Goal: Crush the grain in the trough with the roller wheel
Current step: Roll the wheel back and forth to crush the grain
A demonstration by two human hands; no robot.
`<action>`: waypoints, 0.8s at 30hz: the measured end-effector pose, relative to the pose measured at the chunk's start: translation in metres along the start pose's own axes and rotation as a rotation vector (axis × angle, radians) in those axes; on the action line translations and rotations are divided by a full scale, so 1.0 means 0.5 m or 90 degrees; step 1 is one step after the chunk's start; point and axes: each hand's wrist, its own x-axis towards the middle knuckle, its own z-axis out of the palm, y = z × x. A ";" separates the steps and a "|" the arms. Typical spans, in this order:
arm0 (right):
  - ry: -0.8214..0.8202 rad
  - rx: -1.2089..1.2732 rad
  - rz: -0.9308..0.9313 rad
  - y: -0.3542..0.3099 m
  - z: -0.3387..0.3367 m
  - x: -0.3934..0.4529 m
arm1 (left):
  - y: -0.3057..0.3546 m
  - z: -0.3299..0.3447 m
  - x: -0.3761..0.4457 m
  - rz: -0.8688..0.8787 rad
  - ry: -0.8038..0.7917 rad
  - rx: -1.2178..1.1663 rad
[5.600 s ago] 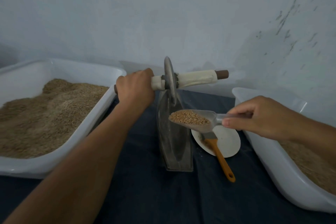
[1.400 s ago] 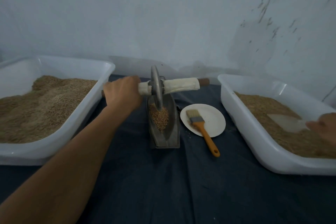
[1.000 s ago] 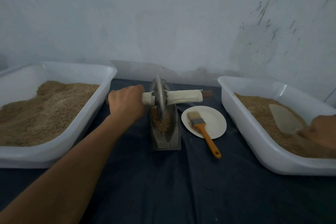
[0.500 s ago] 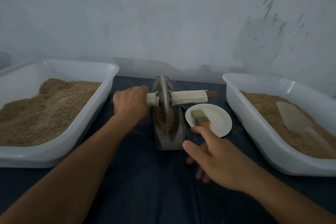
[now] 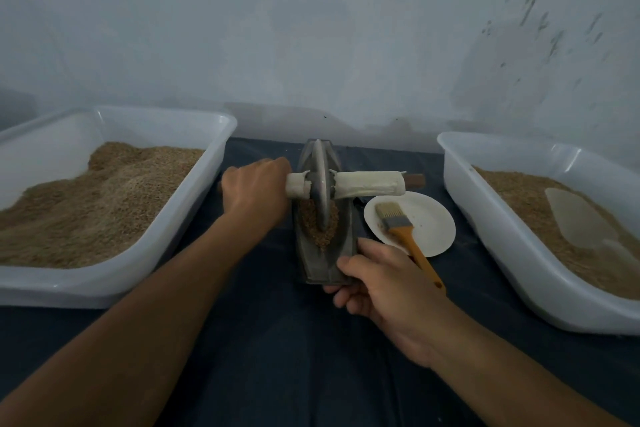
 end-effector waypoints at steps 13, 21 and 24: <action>0.278 -0.925 -0.445 -0.148 -0.135 0.099 | -0.023 0.008 -0.009 0.062 0.013 0.033; 0.025 -1.091 -0.174 -0.184 -0.127 0.207 | -0.029 -0.004 -0.021 0.143 0.025 0.081; 0.078 -1.075 -0.271 -0.146 -0.134 0.196 | -0.037 -0.008 -0.028 0.128 -0.008 0.074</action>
